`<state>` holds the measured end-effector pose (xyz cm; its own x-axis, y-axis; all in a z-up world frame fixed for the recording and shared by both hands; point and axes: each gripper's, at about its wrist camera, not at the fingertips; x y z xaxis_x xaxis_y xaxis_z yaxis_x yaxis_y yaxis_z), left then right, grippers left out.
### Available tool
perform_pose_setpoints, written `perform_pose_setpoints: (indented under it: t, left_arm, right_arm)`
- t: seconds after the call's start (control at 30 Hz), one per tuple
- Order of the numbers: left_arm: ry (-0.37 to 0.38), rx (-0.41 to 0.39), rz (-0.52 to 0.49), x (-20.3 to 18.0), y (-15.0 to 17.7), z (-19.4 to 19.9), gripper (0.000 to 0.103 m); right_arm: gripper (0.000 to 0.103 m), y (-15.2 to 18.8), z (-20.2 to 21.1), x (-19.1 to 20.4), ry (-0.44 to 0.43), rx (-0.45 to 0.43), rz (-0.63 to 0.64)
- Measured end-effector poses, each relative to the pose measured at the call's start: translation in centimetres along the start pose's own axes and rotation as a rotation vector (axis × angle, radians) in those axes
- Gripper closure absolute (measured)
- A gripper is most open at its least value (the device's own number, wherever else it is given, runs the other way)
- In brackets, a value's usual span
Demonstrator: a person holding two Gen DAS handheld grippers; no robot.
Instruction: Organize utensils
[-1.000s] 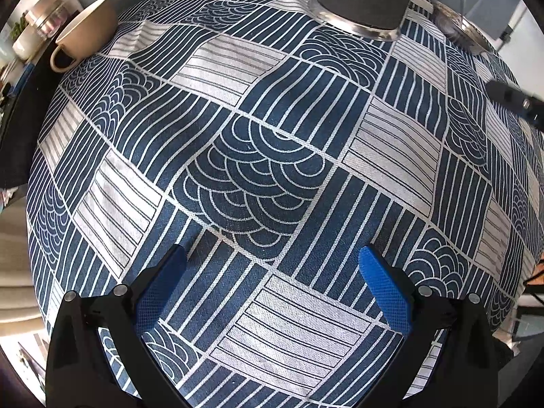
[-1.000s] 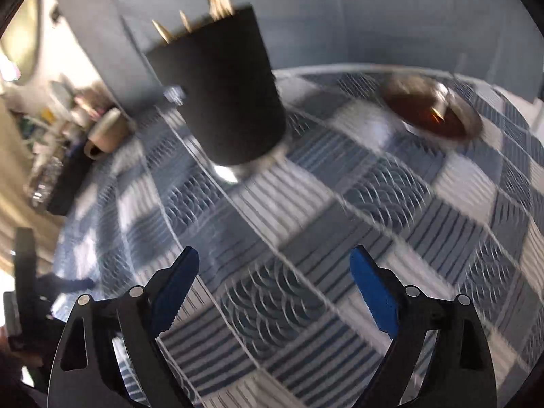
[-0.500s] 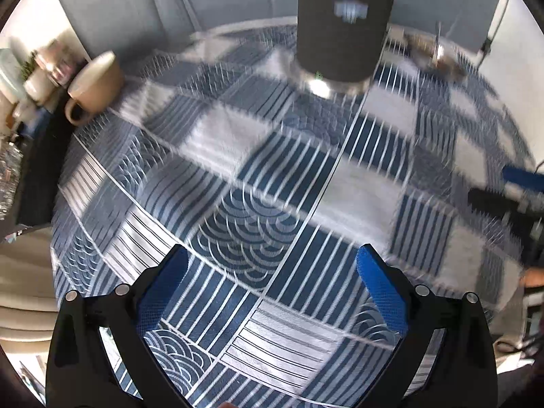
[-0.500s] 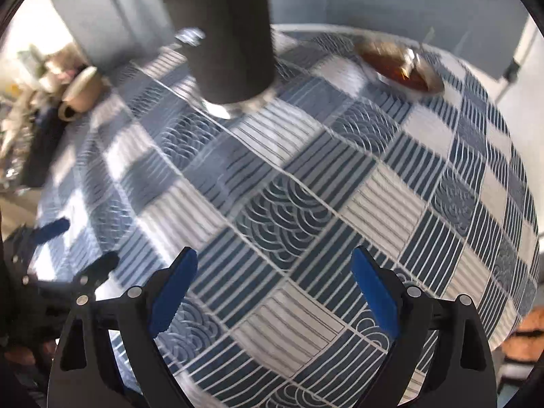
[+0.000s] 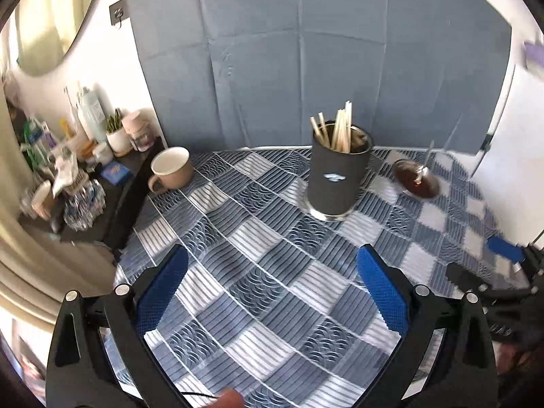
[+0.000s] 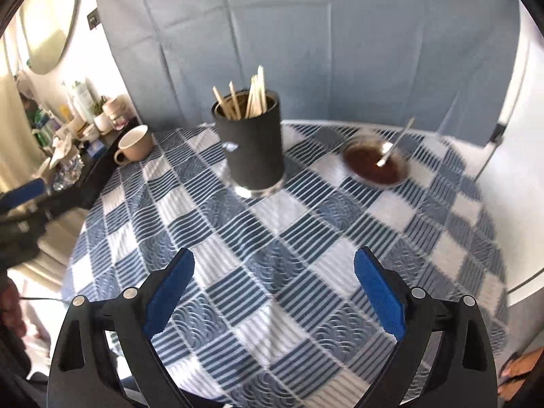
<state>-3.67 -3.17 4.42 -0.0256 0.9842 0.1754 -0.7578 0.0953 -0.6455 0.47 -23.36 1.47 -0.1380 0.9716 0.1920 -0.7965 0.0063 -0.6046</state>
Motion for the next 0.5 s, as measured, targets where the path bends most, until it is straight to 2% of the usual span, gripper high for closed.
perform_pose_setpoints:
  t: [0.07,0.13,0.23,0.4,0.47,0.5]
  left_arm:
    - [0.034,0.026,-0.006,-1.1,0.1,0.2,0.006]
    - [0.057,0.019,-0.029,-2.5,0.5,0.7,0.006]
    - [0.038,0.008,-0.039,-4.1,1.1,1.4,0.006]
    - [0.042,0.088,-0.055,-5.2,2.3,0.9,0.006]
    - [0.032,0.105,-0.058,-5.4,2.6,0.9,0.006]
    - [0.051,0.104,-0.052,-5.4,2.8,1.0,0.006]
  right_arm:
    - [0.012,0.5,0.9,-0.4,0.001,-0.003,0.002]
    - [0.012,0.9,1.6,-0.9,-0.005,-0.009,-0.007]
    - [0.012,1.6,2.3,-1.7,-0.006,-0.016,-0.022]
    - [0.012,2.9,2.5,-2.7,-0.005,0.026,-0.049]
    - [0.012,3.4,2.8,-2.8,-0.005,0.014,-0.037]
    - [0.012,3.6,3.0,-2.8,0.0,0.004,-0.036]
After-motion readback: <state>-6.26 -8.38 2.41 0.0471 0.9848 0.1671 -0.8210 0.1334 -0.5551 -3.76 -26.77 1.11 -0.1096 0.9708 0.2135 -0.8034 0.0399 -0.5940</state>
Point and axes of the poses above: each gripper's, at about its wrist camera, not at the fingertips, and z roughly against the way its jaws point, x to its left, y to its underside, and after that the axes turned 13 degrees about -z, right-handed
